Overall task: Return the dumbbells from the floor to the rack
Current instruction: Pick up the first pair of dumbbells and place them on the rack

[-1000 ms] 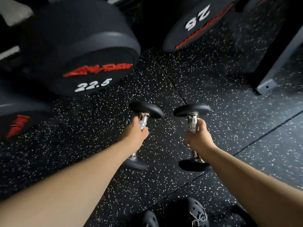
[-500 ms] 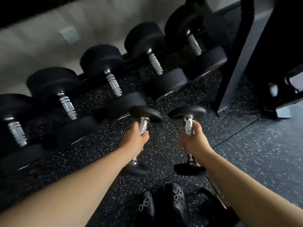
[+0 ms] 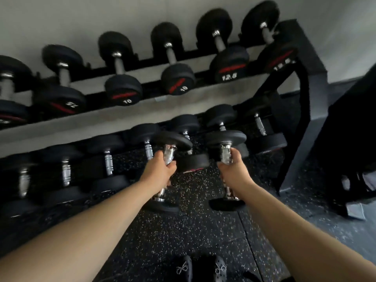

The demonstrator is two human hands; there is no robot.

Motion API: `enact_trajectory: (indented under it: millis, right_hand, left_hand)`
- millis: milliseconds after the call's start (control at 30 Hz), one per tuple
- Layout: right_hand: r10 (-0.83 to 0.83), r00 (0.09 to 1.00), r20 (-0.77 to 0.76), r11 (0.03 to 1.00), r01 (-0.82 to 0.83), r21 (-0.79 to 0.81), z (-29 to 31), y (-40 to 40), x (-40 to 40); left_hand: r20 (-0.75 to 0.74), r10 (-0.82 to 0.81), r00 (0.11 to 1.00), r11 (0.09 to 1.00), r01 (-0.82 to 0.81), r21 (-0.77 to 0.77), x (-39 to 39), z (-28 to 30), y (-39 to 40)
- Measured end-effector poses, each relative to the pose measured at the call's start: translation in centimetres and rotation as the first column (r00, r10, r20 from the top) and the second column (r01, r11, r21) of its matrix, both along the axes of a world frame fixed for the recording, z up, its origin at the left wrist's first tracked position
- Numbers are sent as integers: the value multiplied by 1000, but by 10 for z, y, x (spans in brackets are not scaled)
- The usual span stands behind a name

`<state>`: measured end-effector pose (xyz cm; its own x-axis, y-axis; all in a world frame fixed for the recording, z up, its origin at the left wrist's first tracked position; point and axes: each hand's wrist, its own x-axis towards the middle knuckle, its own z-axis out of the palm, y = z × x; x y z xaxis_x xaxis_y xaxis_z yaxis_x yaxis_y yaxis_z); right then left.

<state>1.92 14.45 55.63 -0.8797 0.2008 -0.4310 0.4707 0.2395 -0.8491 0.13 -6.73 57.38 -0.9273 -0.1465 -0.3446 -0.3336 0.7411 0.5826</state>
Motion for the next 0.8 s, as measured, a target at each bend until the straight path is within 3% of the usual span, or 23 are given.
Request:
enact_trajectory:
  millis: [200,467,667,800]
  right_hand:
    - [186,982,-35,982,-187,-19,56,-61,-19]
    - [406,909,-91,914,-406,16,102,-152,-18]
    - [474,870,-134,876,-481,-22,116,-235,-8]
    - [487,861,-144,869,-495,-18,124,-295,-1]
  left_hand:
    - [-108,177,978,978,-163,127,23,55,-62]
    - [-203,352,914,934,-329,138,61,96,-144]
    - [-233,450,862,887,-401,229,90,110,-218]
    - [-258,488,834,871,-447,202,106,118,-280]
